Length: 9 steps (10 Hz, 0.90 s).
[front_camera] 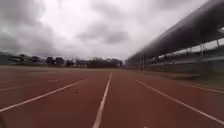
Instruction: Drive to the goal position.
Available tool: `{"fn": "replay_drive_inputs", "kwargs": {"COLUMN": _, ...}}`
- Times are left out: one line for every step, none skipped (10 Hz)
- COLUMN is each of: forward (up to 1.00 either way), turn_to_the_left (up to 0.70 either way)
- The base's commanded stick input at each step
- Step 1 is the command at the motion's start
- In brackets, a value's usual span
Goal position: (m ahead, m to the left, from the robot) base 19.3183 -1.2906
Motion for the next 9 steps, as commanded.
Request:
{"fn": "replay_drive_inputs", "kwargs": {"forward": 0.7, "turn_to_the_left": 0.0}}
{"fn": "replay_drive_inputs", "kwargs": {"forward": 0.7, "turn_to_the_left": 0.0}}
{"fn": "replay_drive_inputs", "kwargs": {"forward": 0.7, "turn_to_the_left": 0.0}}
{"fn": "replay_drive_inputs", "kwargs": {"forward": 0.7, "turn_to_the_left": 0.0}}
{"fn": "replay_drive_inputs", "kwargs": {"forward": 0.7, "turn_to_the_left": 0.0}}
{"fn": "replay_drive_inputs", "kwargs": {"forward": 0.7, "turn_to_the_left": 0.0}}
{"fn": "replay_drive_inputs", "kwargs": {"forward": 0.7, "turn_to_the_left": 0.0}}
{"fn": "replay_drive_inputs", "kwargs": {"forward": 0.7, "turn_to_the_left": 0.0}}
{"fn": "replay_drive_inputs", "kwargs": {"forward": 0.7, "turn_to_the_left": 0.0}}
